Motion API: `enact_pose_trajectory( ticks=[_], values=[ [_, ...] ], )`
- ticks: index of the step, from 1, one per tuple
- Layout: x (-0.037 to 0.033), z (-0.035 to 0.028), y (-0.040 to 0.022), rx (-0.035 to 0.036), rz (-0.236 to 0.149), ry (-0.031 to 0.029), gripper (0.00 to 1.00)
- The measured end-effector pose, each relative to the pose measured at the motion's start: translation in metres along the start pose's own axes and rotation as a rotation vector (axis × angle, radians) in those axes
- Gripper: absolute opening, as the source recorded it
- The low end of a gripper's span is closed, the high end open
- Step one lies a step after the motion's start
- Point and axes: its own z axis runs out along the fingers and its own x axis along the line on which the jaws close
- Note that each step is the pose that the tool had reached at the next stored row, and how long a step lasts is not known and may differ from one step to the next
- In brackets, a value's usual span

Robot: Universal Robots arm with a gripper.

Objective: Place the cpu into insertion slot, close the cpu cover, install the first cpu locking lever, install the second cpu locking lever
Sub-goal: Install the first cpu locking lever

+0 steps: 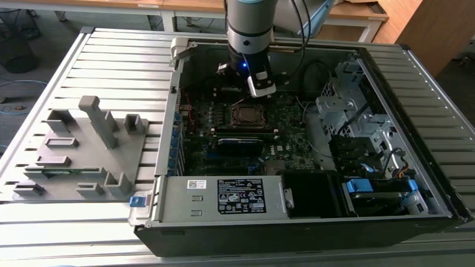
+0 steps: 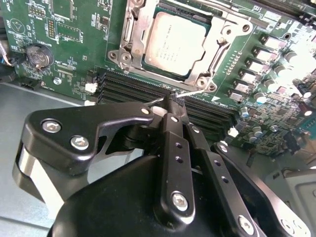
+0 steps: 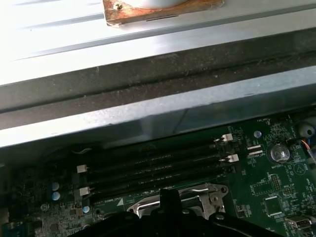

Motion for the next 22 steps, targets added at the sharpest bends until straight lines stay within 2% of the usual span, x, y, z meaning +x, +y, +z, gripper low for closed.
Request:
enact_pose_trajectory(
  ticks=[3,11,22],
  values=[
    [0.0001,0.0010,0.0004,0.0002,0.007,-0.0090,0.11],
    [0.0019,0.0057,0.0080,0.0056,0.035,-0.0174,0.11],
    [-0.0053,0.0106,0.0107,0.0090,0.088,-0.0302,0.11]
  ],
)
